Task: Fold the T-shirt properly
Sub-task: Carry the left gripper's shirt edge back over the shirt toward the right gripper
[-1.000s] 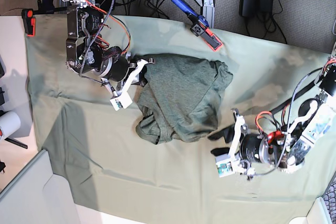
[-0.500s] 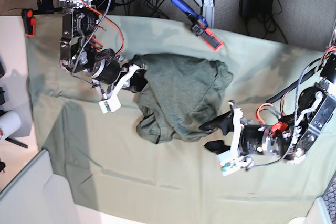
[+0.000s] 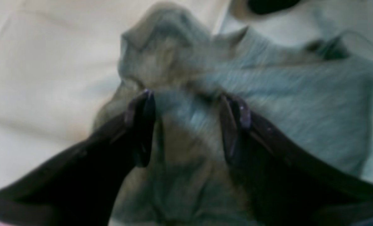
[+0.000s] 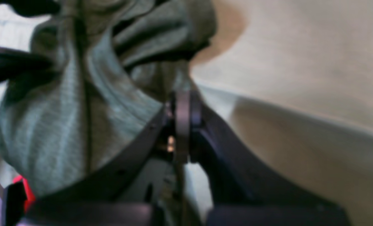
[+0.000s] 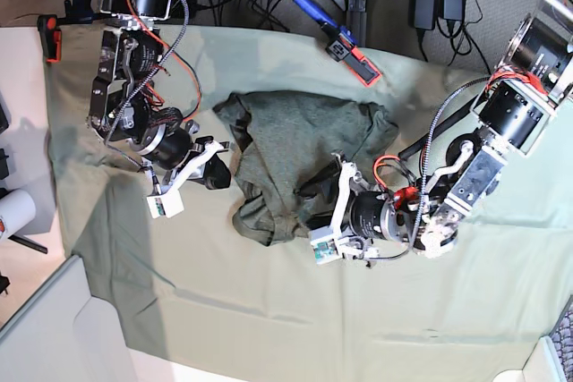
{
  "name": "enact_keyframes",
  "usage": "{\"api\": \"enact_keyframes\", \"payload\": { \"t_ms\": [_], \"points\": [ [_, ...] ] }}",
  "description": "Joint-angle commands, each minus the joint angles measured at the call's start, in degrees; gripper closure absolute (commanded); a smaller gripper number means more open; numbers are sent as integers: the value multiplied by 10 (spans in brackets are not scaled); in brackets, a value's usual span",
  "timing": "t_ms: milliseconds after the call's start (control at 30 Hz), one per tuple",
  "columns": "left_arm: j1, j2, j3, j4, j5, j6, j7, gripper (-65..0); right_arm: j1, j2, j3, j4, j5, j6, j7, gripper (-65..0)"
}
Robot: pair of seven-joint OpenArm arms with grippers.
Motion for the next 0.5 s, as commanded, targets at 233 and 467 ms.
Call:
{"api": "enact_keyframes", "payload": {
  "t_ms": [233, 467],
  "points": [
    [-21, 0, -6, -6, 46, 25, -44, -361, 10, -2, 2, 9, 10, 8, 11, 0],
    [-21, 1, -6, -6, 69, 29, -72, -359, 10, -2, 3, 9, 10, 8, 4, 0]
  ]
}}
